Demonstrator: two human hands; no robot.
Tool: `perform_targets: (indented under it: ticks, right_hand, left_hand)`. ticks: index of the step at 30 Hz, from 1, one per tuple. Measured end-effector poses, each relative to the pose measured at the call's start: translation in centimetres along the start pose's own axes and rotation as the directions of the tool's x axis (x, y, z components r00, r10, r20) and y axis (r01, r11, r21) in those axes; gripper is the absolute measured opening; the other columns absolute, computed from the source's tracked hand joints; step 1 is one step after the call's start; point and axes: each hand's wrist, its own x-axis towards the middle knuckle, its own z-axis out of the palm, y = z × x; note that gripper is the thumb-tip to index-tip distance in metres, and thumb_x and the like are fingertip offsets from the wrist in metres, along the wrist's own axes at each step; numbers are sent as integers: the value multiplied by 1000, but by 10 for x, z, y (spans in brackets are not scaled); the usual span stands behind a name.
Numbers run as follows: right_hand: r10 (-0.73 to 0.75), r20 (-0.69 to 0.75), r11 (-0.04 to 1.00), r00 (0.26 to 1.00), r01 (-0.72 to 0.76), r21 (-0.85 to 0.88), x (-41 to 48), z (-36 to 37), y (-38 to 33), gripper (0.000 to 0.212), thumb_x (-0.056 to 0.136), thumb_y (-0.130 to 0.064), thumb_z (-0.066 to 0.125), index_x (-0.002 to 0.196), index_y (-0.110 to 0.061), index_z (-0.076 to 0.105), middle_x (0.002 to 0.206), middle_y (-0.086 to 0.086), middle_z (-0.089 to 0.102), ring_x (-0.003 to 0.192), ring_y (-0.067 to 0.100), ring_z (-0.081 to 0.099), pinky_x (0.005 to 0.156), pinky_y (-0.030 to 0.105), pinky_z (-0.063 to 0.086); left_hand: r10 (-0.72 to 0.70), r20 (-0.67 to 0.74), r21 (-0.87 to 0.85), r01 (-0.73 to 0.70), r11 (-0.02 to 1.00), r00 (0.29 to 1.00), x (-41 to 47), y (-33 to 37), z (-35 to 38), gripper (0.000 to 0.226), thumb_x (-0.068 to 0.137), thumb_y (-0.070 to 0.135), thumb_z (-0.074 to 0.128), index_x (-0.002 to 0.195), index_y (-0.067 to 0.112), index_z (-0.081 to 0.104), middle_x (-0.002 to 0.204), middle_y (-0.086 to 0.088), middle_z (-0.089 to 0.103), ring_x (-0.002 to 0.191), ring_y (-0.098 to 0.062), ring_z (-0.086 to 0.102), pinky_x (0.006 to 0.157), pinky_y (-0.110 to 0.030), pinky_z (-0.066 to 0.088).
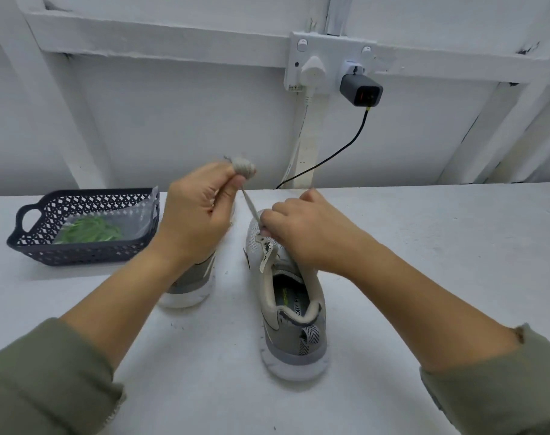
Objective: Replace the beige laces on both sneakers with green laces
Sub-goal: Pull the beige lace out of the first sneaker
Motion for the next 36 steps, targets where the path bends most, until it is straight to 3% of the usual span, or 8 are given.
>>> perform_targets:
  ticks: [3,6,9,13,17,27,32,36]
  right_hand:
    - [-44,-146,999,988,40,-31,2,-25,-2,28,95,-29,41,80,-14,59,66,-1,55,59,23,54,70,40,45]
    - [-40,-273,995,961,14,-96,12,-42,16,31,94,-34,45,80,-14,64,67,0,56,58,23,54,71,40,42]
    - [-29,-230,997,973,14,-69,22,-39,28,36,93,-39,43,80,-15,65,65,-1,52,56,23,53,69,38,37]
    - [47,-163,996,985,-33,88,20,-19,24,32,94,-37,36,85,-19,62,66,-3,50,59,22,53,70,36,31]
    - [82,27,990,996,-84,109,11,-6,12,41,95,-41,24,97,-21,60,76,-2,60,72,24,57,73,37,31]
    - [38,-142,999,989,-33,42,-18,-45,5,36,95,-38,39,86,-16,67,72,-5,52,65,20,53,72,34,35]
    - [83,-184,979,979,-46,198,-5,-50,24,34,91,-41,51,90,-16,74,76,-6,52,66,15,51,72,36,43]
    - [180,-152,943,972,-126,309,4,-40,33,38,94,-38,45,99,-13,73,85,4,55,72,20,54,69,43,51]
  left_hand:
    - [95,339,114,-142,983,936,-13,-14,-1,13,96,10,49,95,11,62,83,10,55,79,3,51,75,-12,39]
    - [102,496,42,-141,989,862,-35,-4,2,17,97,16,42,93,9,57,84,4,54,76,-7,51,71,-24,44]
    - [135,469,-65,-118,991,873,-45,18,3,25,98,18,44,96,2,63,89,-4,61,81,-19,59,73,-33,49]
    - [147,172,-230,-105,968,974,-32,47,-4,22,94,9,50,97,-3,68,96,-7,69,97,-20,66,84,-32,52]
    - [181,-10,-105,-181,978,983,-12,44,-6,23,96,6,49,101,-8,66,104,-13,68,107,-22,65,90,-36,52]
    - [-5,407,65,-23,998,914,-31,-17,-16,16,93,16,53,91,13,68,88,27,58,87,11,54,80,-9,39]
    - [-151,561,-25,199,980,814,-46,11,-13,30,97,43,32,84,22,50,78,10,52,75,-12,51,69,-31,43]
    - [-196,559,-226,376,899,806,-47,37,-5,39,99,36,36,88,1,52,82,-6,54,79,-8,55,73,-17,43]
